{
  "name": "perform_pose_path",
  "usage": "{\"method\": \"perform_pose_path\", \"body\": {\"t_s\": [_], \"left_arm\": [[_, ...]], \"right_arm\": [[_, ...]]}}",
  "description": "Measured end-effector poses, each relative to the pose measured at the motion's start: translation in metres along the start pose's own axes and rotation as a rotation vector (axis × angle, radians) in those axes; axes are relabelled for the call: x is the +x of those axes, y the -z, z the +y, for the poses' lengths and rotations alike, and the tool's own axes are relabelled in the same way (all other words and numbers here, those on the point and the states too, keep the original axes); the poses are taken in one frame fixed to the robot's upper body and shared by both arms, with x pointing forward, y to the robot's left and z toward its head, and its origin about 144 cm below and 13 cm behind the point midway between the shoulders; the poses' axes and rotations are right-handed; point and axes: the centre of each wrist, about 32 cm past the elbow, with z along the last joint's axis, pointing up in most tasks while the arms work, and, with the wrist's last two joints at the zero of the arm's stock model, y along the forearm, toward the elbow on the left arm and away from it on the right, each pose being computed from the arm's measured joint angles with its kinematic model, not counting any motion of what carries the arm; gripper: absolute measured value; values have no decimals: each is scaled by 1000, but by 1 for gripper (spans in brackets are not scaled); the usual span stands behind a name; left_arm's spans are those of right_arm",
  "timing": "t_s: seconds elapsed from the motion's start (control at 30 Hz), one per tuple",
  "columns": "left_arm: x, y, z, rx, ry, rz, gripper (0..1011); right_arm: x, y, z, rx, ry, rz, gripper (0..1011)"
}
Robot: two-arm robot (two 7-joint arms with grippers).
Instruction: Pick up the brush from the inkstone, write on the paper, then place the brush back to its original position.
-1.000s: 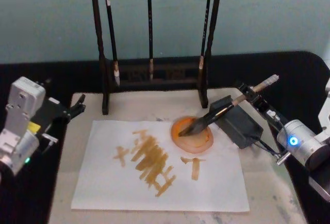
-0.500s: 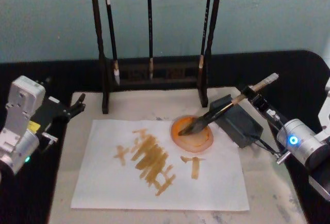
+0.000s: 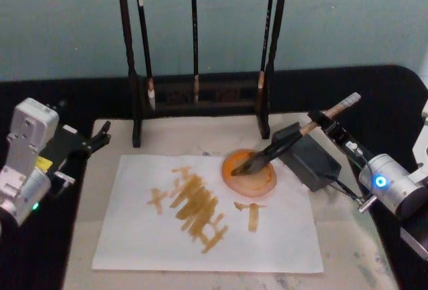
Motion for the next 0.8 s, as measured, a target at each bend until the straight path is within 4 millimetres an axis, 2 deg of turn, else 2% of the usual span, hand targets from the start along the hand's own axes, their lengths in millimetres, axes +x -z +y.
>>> {"method": "perform_pose_path", "body": {"t_s": [0.37, 0.8], "left_arm": [[0, 0, 0, 0, 0, 0, 1010], [0, 0, 0, 0, 0, 0, 1010]], "right_arm": [[0, 0, 0, 1, -3, -5, 163], [-16, -10, -1, 31, -86, -57, 163]]}}
